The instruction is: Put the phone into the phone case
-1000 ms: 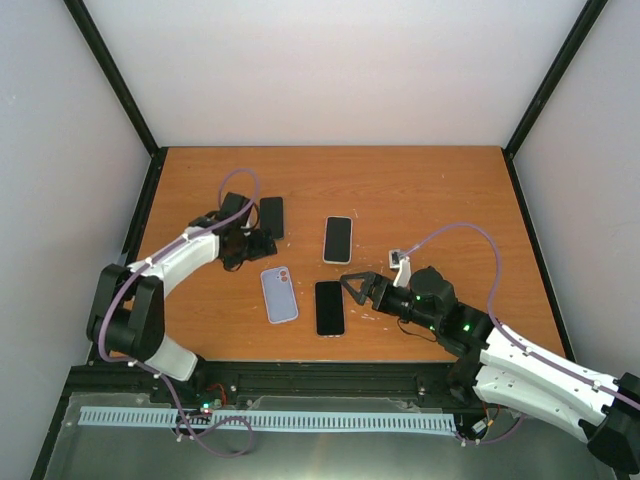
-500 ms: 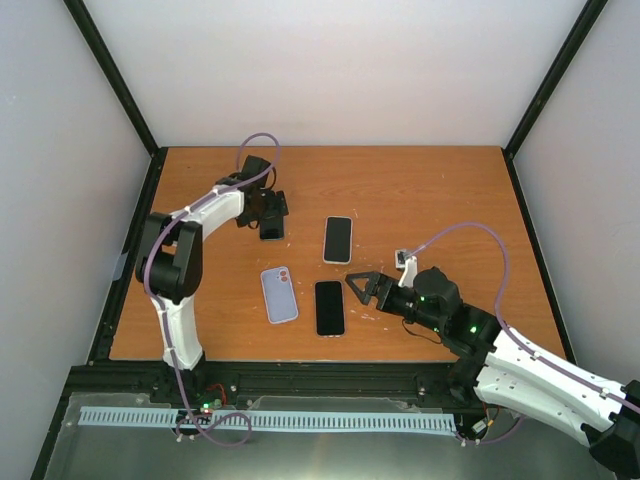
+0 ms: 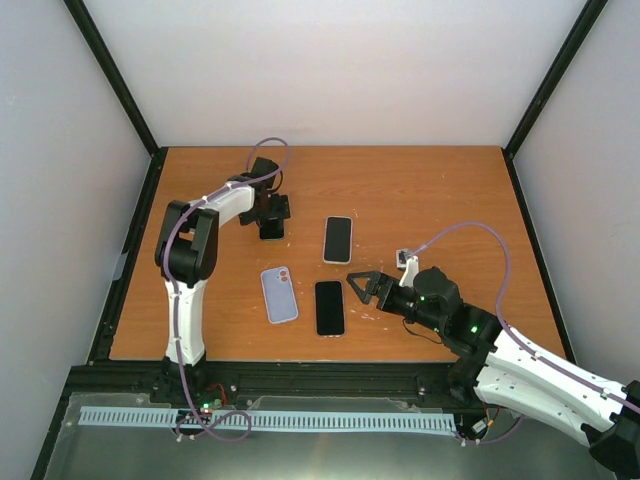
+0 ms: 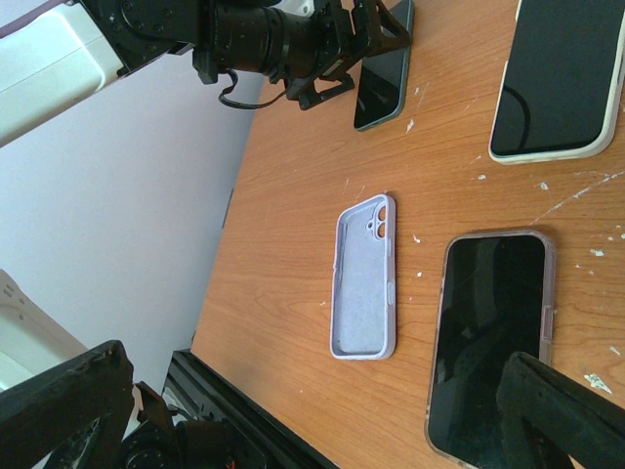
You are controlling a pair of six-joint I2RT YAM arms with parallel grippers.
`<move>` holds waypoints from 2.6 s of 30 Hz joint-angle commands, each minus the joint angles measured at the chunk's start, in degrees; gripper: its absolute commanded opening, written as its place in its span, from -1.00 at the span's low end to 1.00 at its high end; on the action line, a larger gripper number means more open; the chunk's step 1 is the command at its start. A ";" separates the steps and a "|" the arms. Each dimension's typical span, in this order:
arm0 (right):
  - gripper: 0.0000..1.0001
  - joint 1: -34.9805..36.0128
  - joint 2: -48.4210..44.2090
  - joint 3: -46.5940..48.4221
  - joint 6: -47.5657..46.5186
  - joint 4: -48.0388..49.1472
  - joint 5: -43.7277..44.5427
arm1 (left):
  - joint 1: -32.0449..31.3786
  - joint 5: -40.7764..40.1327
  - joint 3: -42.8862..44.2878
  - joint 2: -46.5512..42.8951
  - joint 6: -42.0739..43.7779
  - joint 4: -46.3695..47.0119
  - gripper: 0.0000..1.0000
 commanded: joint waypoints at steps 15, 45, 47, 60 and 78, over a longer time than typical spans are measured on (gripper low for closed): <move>1.00 -0.16 -0.68 1.14 0.33 -1.04 2.13 | 0.54 -0.30 4.79 4.41 1.86 -3.73 0.86; 0.81 -0.05 12.00 4.95 -4.67 0.09 -4.15 | 0.54 5.93 -13.32 -12.59 -3.16 -1.58 0.35; 0.72 -0.03 13.63 5.24 -5.23 0.83 -4.47 | 0.57 5.93 -14.43 -14.59 -3.80 -1.11 0.34; 0.16 0.62 27.05 7.94 -5.27 11.20 -6.38 | 0.62 22.21 -29.04 -32.50 -9.83 7.87 0.30; -0.03 5.41 47.71 19.85 -2.42 18.56 -8.65 | 0.02 35.46 -49.02 -51.53 -18.80 18.96 0.29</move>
